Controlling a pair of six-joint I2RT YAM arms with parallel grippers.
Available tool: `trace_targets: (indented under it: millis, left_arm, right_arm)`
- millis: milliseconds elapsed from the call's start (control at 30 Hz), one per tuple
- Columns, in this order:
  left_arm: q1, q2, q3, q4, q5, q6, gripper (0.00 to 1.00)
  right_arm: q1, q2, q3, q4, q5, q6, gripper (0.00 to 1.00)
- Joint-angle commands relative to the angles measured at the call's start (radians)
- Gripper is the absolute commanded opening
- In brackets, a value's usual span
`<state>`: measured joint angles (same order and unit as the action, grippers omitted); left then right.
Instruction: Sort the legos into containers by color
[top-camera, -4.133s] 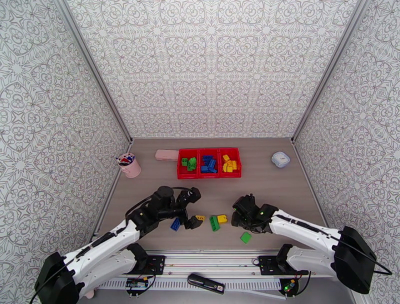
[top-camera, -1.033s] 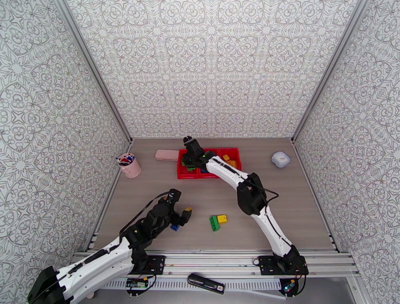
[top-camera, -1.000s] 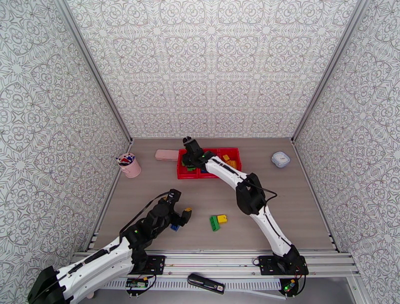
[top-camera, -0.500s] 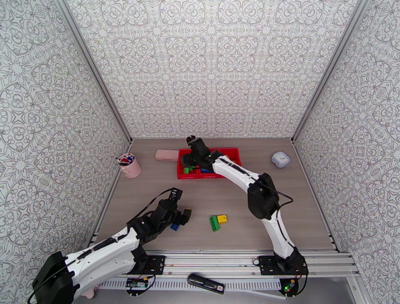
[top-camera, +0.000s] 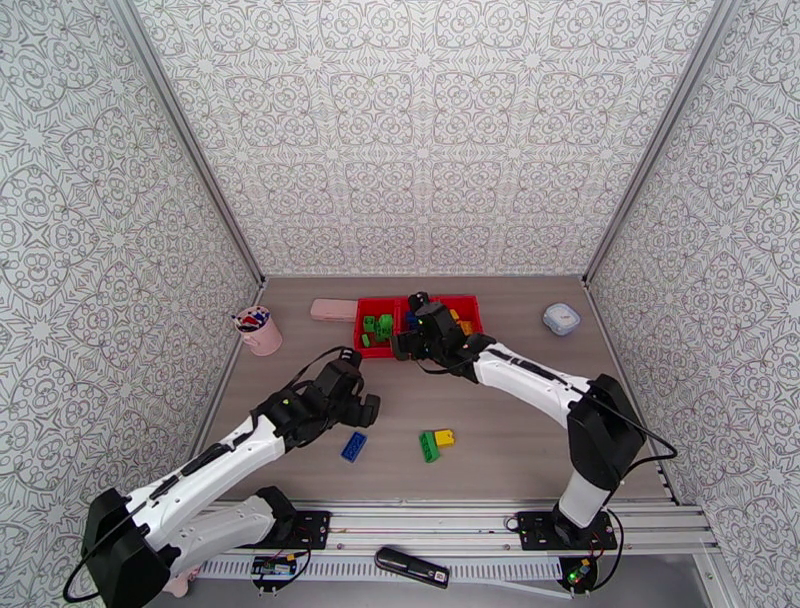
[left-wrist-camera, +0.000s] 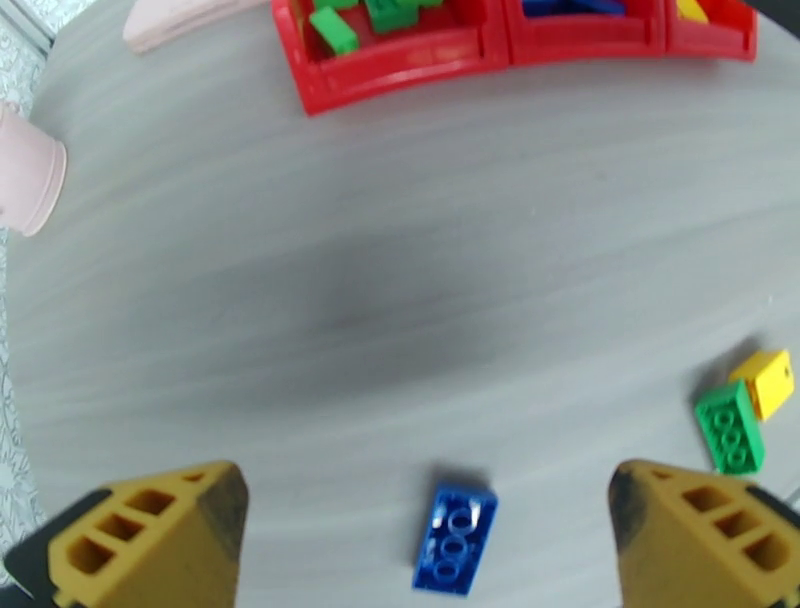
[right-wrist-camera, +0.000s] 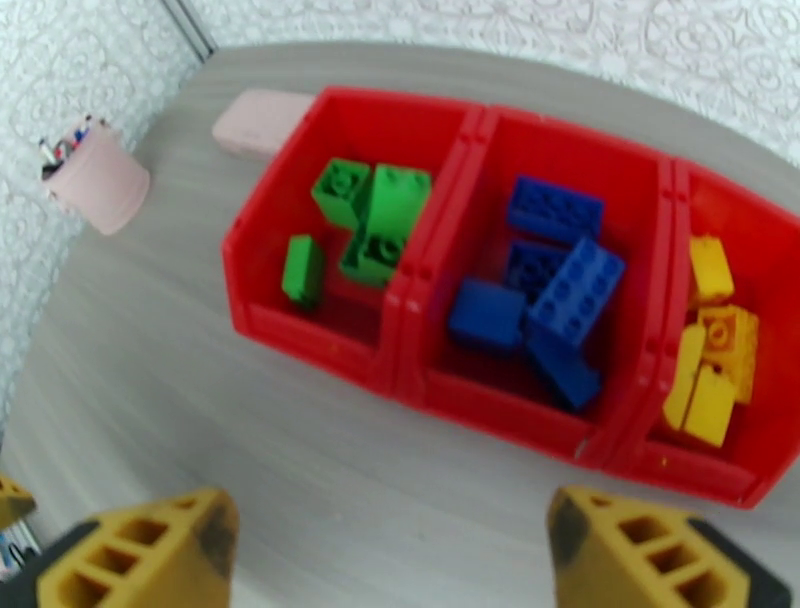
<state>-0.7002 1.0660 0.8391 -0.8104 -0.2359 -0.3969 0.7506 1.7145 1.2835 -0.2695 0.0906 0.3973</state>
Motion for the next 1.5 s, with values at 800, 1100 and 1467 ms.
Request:
trace_targets:
  millis: [800,1100,1467]
  left_arm:
    - [-0.025,0.262,-0.208,0.113,0.144,-0.220,0.73]
    - [-0.038,0.292,-0.221,0.152,0.145,-0.256,0.41]
    - [-0.044,0.214,-0.160,0.159,0.125,-0.224,0.25]
  right_arm:
    - [-0.005,-0.120,-0.158,0.030,-0.076,0.133,0.88]
    - [-0.005,-0.143,-0.197,0.033,-0.078,0.155,0.88]
    - [-0.005,-0.264,-0.289,0.103,-0.026,0.160,0.88]
